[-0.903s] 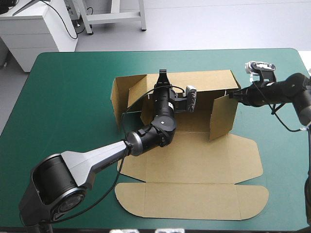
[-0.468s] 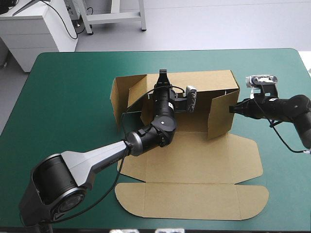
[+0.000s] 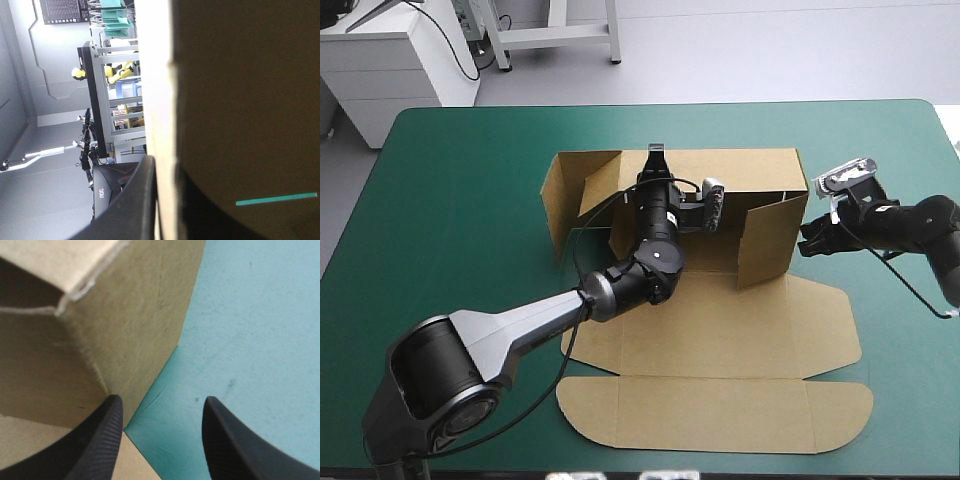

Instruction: Fold the box

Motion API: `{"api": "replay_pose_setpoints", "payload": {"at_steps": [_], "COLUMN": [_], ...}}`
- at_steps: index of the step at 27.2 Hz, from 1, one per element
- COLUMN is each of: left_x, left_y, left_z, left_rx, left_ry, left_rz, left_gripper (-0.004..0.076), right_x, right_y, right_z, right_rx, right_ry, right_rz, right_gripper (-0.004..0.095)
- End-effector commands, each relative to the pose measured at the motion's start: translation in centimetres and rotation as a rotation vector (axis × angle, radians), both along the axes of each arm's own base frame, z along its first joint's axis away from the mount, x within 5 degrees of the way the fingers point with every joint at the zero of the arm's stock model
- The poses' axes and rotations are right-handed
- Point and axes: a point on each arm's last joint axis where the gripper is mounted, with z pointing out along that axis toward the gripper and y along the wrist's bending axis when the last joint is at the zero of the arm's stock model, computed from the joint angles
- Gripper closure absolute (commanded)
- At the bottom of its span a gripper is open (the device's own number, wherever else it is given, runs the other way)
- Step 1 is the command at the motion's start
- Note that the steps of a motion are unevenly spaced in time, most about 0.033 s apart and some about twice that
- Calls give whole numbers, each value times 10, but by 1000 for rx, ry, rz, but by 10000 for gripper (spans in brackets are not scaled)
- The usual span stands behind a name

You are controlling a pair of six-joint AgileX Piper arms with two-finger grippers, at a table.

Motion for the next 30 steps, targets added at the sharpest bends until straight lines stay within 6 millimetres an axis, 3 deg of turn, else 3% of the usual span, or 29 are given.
{"api": "replay_pose_setpoints", "payload": {"at_steps": [1,10,27,30], "left_x": [-11,-11,-13,-14], "left_y": [-11,-11,-5,-4], "left_z": [0,0,24,29], "left_rx": [-82,-79,-159,-182], "left_ry": [70,67,-12,-27], "left_rz": [-75,-71,-56,-56], "left_gripper": [732,732,732,732], "right_x": [-6,-5,32,39], "right_y": [5,6,18,17], "right_z": [27,54,16,3], "right_rx": [12,-4,271,282], "right_ry": [-73,-129,-60,-34], "right_rz": [51,74,102,102], "right_gripper": [432,433,451,629]}}
